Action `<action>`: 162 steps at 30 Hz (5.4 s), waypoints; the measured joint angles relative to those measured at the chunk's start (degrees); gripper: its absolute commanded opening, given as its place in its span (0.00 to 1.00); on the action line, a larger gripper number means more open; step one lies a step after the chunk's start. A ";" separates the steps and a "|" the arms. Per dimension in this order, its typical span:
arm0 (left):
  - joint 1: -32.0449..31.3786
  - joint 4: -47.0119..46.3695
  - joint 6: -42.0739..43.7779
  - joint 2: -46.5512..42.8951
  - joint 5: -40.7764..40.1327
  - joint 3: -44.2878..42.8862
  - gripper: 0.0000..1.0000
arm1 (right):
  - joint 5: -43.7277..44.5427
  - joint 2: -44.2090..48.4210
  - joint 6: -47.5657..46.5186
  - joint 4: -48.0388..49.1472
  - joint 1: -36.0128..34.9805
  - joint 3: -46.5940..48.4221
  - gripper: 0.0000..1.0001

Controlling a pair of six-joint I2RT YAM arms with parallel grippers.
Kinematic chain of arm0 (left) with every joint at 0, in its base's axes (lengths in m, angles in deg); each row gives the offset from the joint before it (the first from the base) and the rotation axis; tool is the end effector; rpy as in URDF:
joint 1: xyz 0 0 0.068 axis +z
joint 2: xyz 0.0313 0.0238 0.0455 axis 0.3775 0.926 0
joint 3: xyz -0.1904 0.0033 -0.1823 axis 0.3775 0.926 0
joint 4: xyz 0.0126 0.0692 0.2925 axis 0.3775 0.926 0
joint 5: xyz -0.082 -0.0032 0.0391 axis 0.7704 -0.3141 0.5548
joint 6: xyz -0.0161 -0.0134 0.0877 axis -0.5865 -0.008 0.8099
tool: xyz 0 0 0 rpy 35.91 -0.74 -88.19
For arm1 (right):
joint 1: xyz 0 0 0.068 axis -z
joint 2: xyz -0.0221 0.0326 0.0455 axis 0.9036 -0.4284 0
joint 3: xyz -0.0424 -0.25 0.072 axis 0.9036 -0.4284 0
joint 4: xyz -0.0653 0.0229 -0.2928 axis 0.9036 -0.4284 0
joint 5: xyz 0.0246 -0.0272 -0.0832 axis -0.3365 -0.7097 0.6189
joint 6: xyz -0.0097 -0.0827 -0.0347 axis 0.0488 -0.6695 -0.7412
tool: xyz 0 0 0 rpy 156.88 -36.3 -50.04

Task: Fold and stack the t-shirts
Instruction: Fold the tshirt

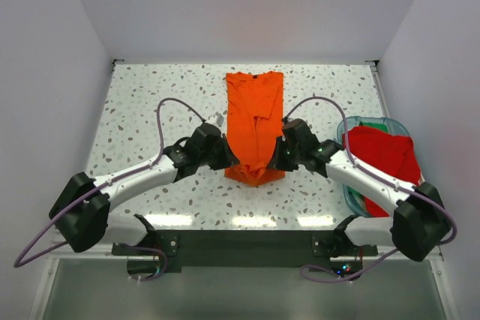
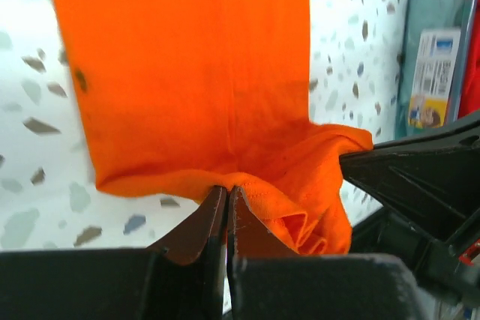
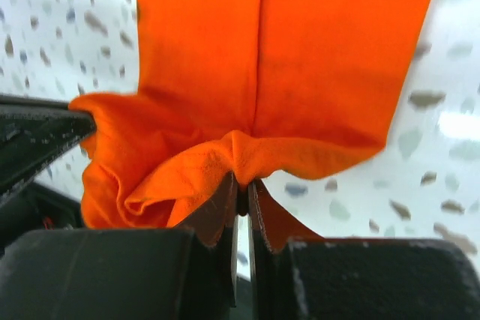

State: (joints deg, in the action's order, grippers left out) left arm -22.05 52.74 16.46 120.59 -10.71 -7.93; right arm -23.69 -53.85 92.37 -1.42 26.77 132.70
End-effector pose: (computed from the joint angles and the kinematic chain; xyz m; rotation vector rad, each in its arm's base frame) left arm 0.2442 -0.2427 0.1570 -0.1723 2.4723 -0.8717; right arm 0.2469 0.1999 0.1696 0.0462 2.5828 0.6629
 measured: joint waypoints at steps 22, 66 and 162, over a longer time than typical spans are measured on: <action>14.43 -6.14 2.54 28.79 -4.02 -21.92 0.00 | 1.66 -32.61 -4.04 10.27 16.28 24.65 0.01; 19.23 -18.43 8.50 45.64 10.93 -29.44 0.10 | -8.92 -49.83 -6.75 11.80 20.74 36.92 0.38; 7.32 -30.58 -1.62 18.53 12.04 10.54 0.31 | -9.31 -12.68 -3.61 21.62 25.09 -11.72 0.23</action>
State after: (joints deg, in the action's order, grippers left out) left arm -14.73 22.16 14.84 139.12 1.34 2.60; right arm -33.00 -66.52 88.77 20.20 51.86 120.98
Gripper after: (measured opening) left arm 0.378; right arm 0.269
